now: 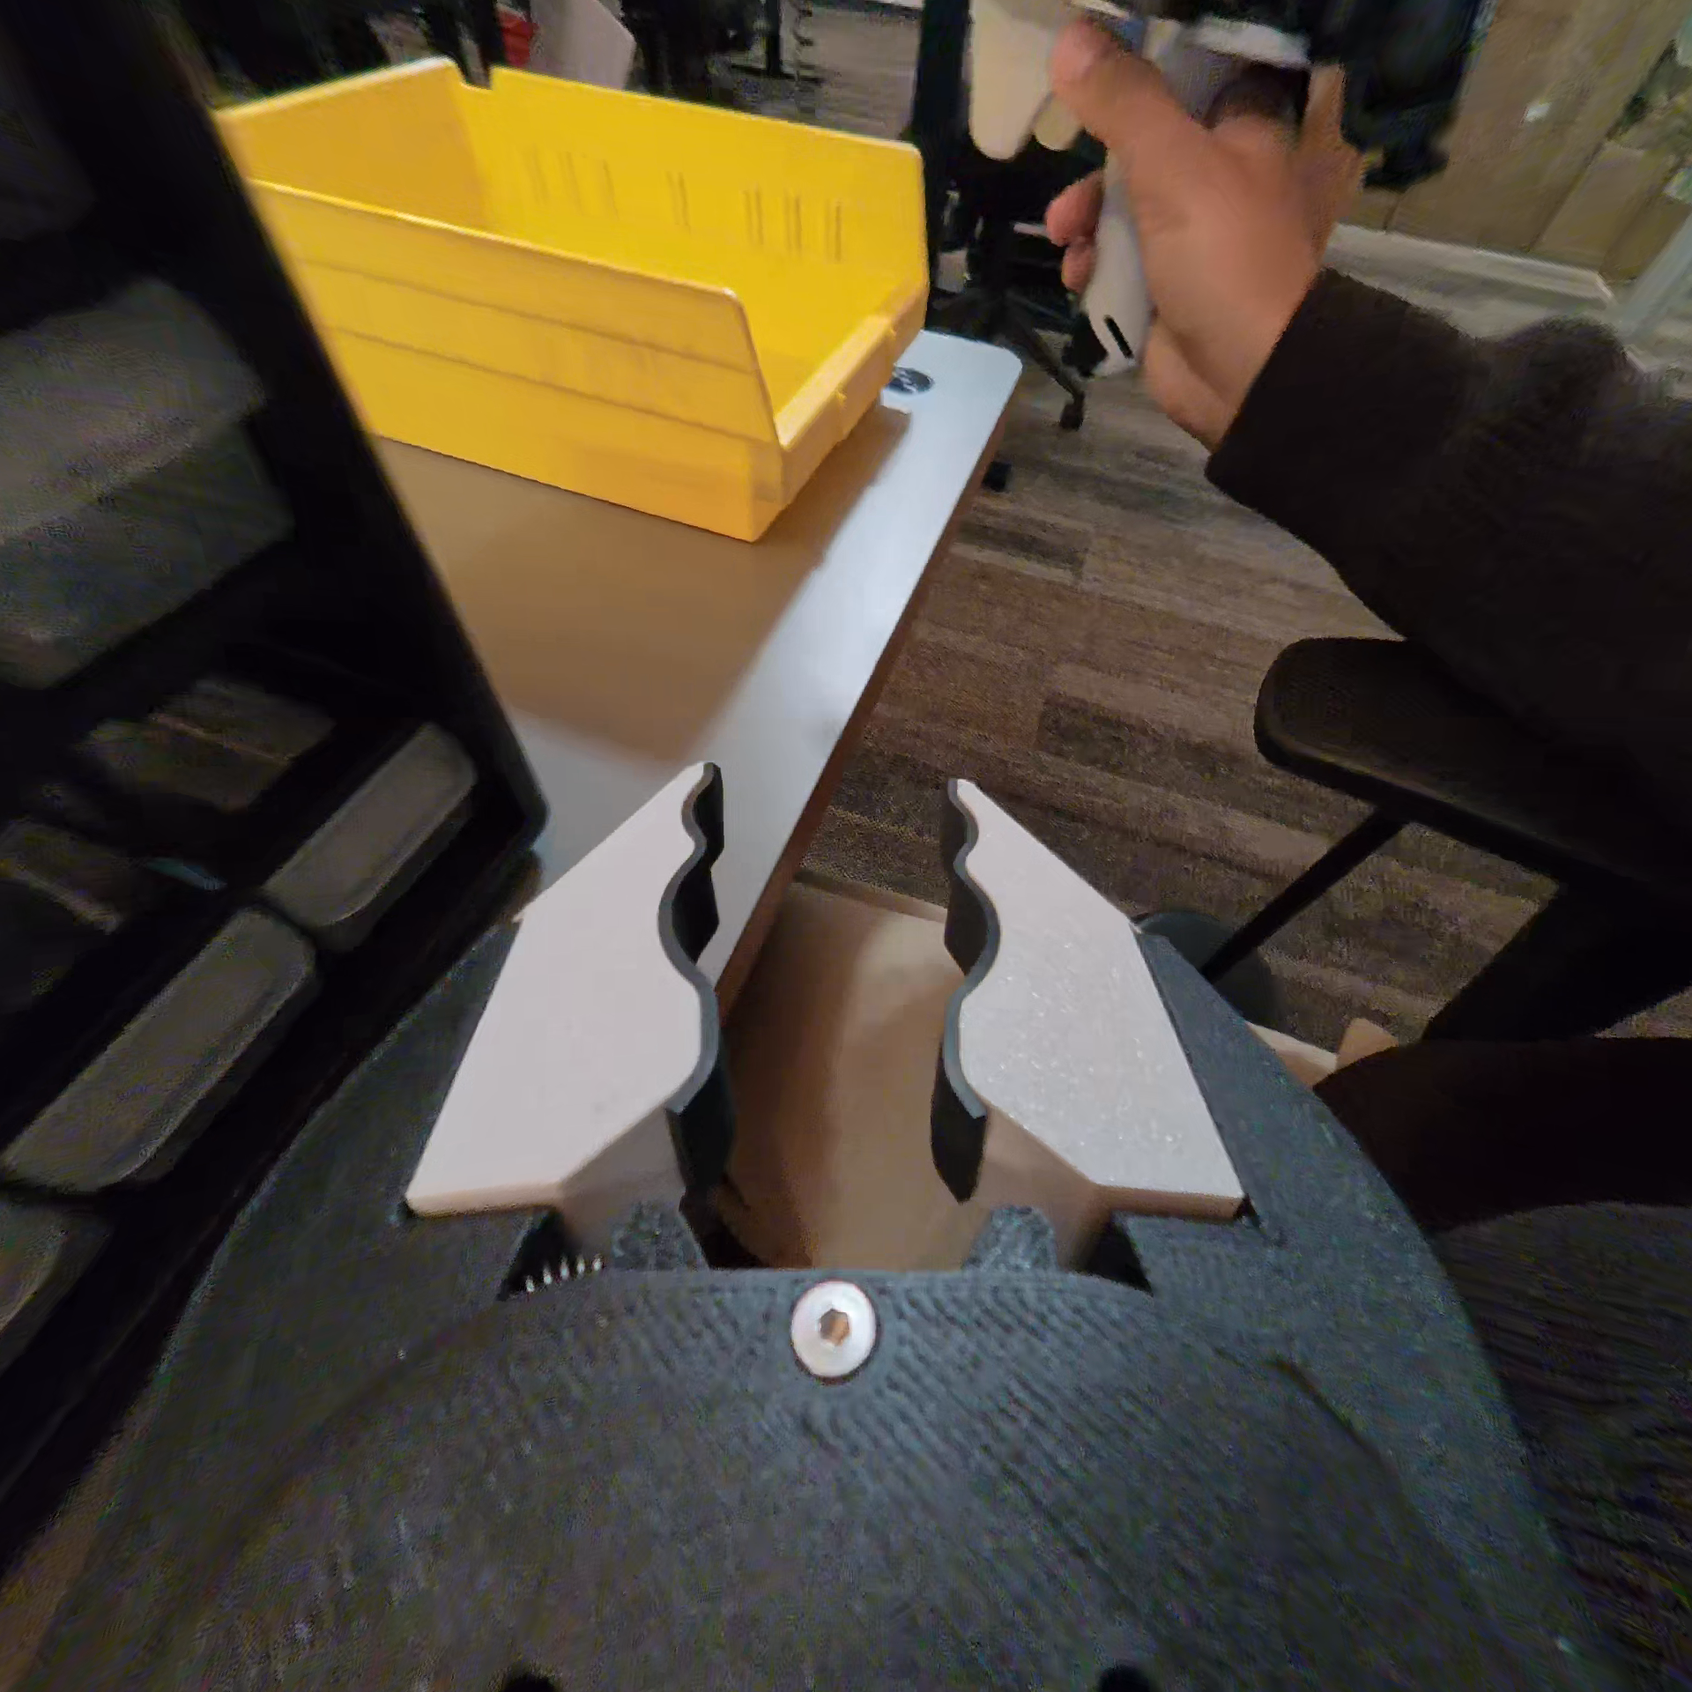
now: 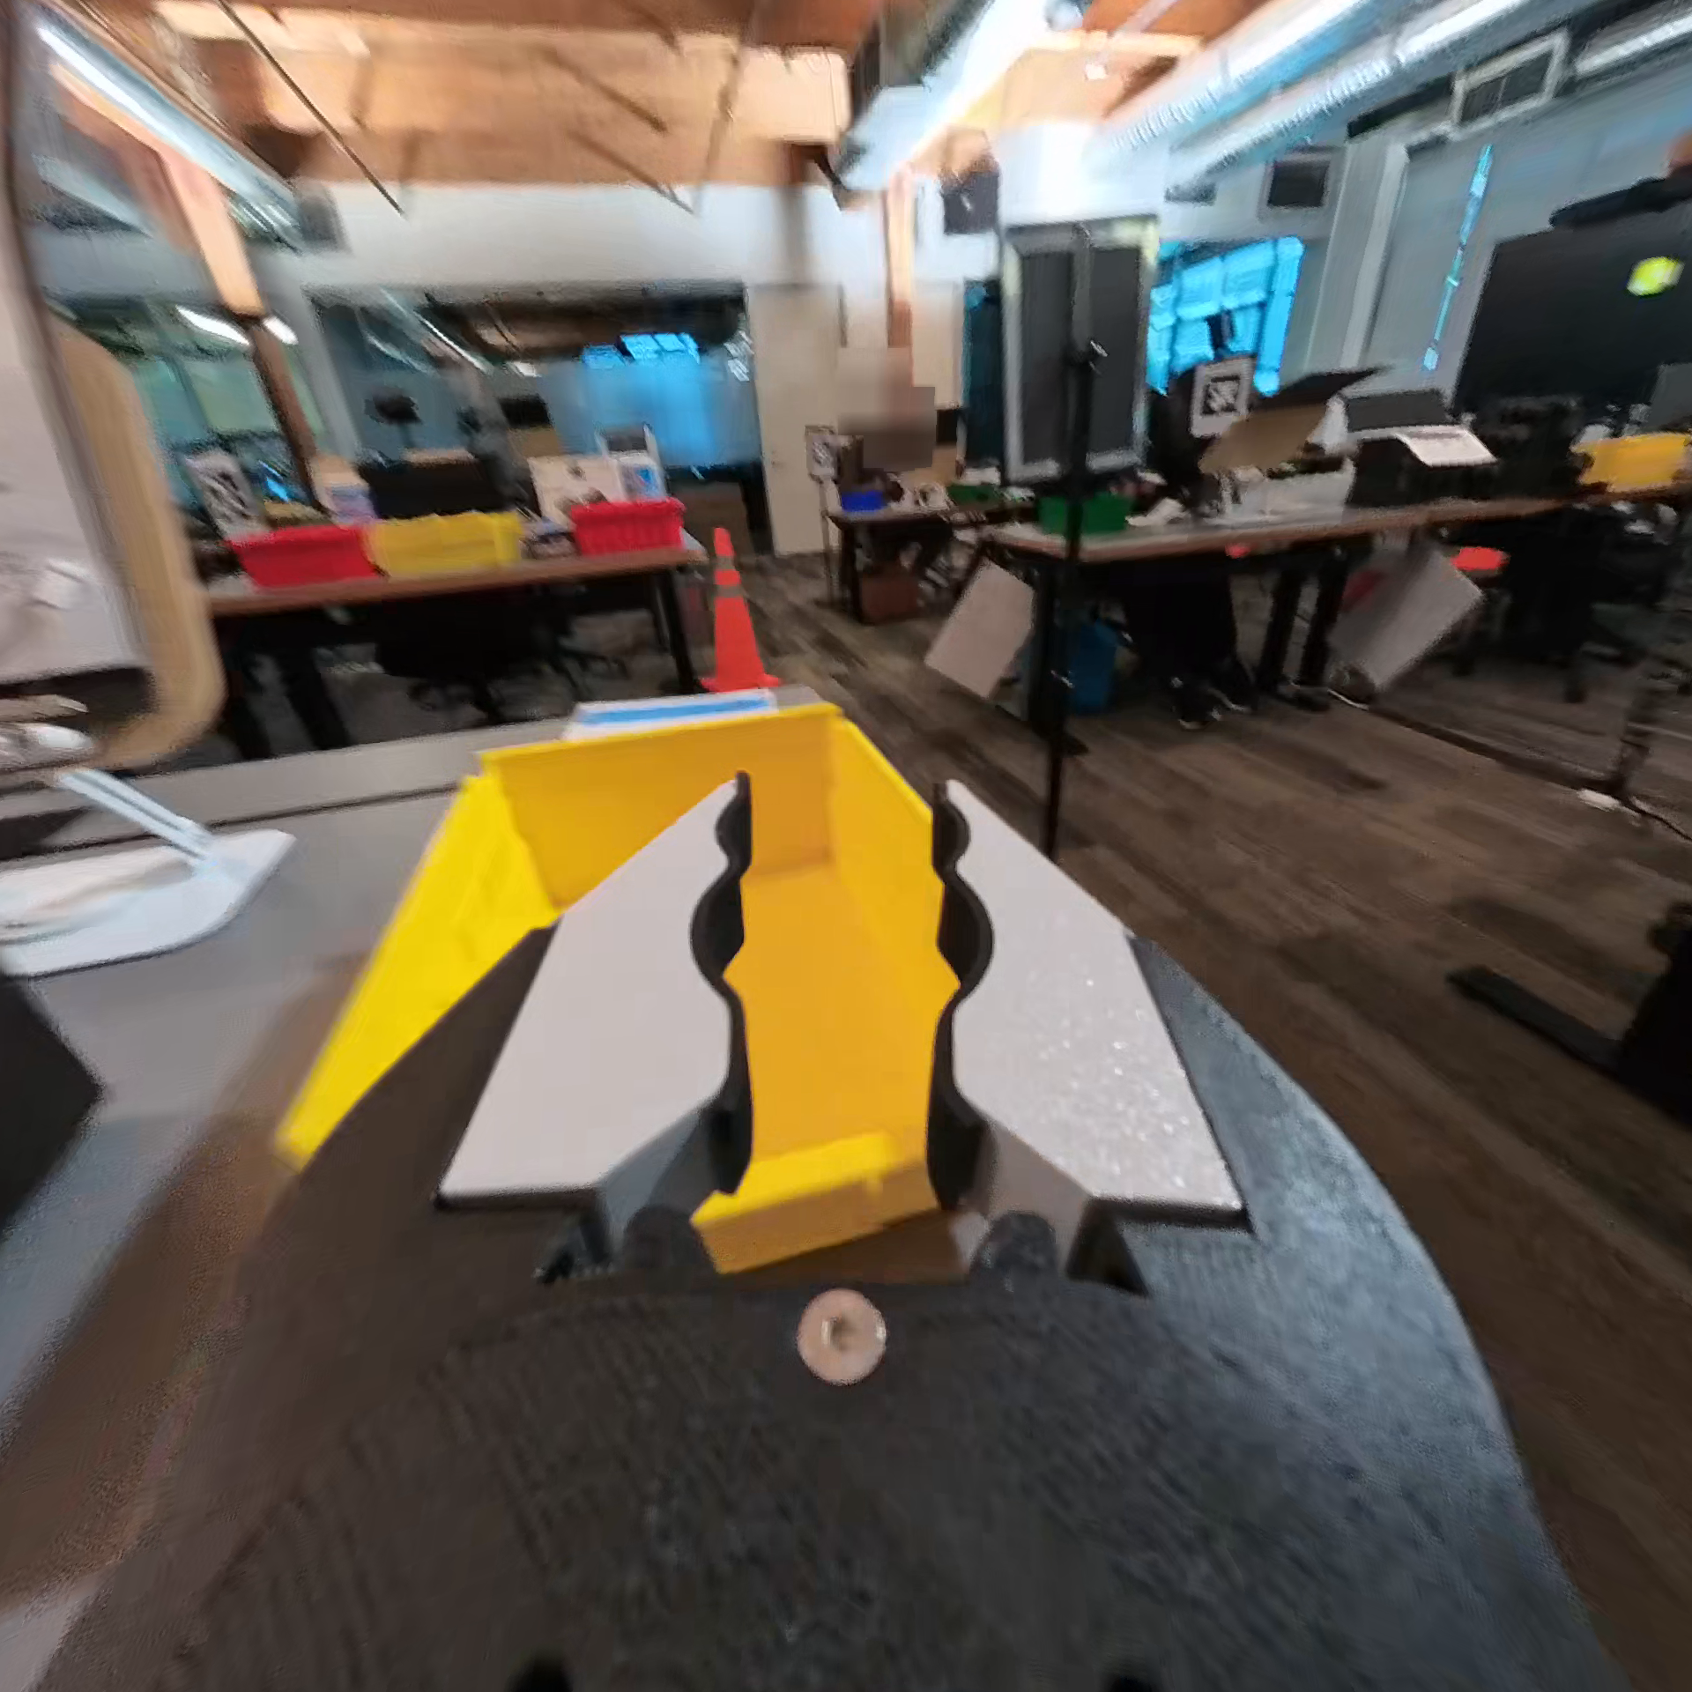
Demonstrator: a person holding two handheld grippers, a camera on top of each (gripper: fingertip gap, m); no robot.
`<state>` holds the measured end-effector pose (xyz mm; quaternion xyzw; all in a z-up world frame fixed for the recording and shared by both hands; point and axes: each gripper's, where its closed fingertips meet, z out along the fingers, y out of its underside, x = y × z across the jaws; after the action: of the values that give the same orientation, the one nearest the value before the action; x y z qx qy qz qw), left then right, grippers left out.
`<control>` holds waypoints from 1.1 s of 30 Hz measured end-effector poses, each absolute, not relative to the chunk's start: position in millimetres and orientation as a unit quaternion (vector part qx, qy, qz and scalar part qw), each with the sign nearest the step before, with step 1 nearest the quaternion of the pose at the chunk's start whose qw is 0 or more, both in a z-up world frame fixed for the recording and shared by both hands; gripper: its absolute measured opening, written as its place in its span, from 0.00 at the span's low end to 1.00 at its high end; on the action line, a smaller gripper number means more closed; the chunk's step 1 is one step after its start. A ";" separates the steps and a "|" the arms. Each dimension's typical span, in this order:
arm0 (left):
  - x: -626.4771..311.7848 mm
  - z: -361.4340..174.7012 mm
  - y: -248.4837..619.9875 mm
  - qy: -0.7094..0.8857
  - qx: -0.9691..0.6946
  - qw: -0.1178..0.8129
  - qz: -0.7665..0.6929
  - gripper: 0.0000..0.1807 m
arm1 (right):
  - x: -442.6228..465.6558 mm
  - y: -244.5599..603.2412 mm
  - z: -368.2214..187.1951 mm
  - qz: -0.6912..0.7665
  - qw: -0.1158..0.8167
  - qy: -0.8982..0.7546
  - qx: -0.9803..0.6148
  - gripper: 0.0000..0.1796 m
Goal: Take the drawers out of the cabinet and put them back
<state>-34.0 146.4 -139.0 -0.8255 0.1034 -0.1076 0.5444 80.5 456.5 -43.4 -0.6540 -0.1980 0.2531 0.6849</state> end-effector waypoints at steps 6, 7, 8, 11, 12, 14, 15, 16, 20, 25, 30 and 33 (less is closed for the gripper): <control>-89.0 -97.6 68.5 0.036 -0.807 0.574 -0.136 0.27 | 19.5 344.4 -23.9 0.394 0.663 -0.287 -0.568 0.19; -106.3 -98.4 49.9 0.011 -0.817 0.563 -0.127 0.27 | 7.4 326.6 -31.3 0.401 0.653 -0.314 -0.561 0.17; -127.2 -98.2 30.3 -0.013 -0.826 0.553 -0.107 0.27 | -4.0 311.9 -38.3 0.399 0.646 -0.343 -0.554 0.15; -216.5 -82.2 -35.9 -0.075 -0.847 0.526 0.037 0.26 | -30.3 287.8 -46.2 0.360 0.646 -0.418 -0.528 0.15; -253.3 -74.5 -60.7 -0.087 -0.852 0.506 0.105 0.26 | -35.3 285.0 -45.7 0.346 0.653 -0.428 -0.520 0.17; -327.1 -64.2 -110.5 -0.114 -0.862 0.444 0.216 0.26 | -39.6 284.2 -44.3 0.330 0.667 -0.424 -0.516 0.24; -360.4 -66.3 -133.2 -0.127 -0.873 0.403 0.245 0.26 | -39.8 285.2 -43.9 0.324 0.673 -0.418 -0.516 0.27; -390.1 -75.1 -154.4 -0.142 -0.889 0.355 0.252 0.26 | -39.3 287.2 -43.6 0.318 0.678 -0.414 -0.518 0.29; -468.2 -132.2 -215.6 -0.221 -0.936 0.204 0.185 0.27 | -35.0 293.5 -40.5 0.316 0.681 -0.400 -0.526 0.30; -500.0 -174.0 -222.8 -0.187 -0.953 0.181 0.157 0.19 | -30.3 297.5 -41.8 0.319 0.676 -0.393 -0.535 0.29; -510.0 -193.3 -226.2 -0.141 -0.962 0.149 0.178 0.08 | -30.4 300.4 -45.0 0.327 0.667 -0.391 -0.543 0.28; -509.8 -192.1 -227.7 -0.140 -0.964 0.143 0.176 0.08 | -29.8 300.9 -45.2 0.326 0.666 -0.392 -0.544 0.27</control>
<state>-509.8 -227.7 -192.1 -0.9639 -0.1403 0.1760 0.1425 -29.8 300.9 -45.2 -0.5436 -0.3921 0.3264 0.6664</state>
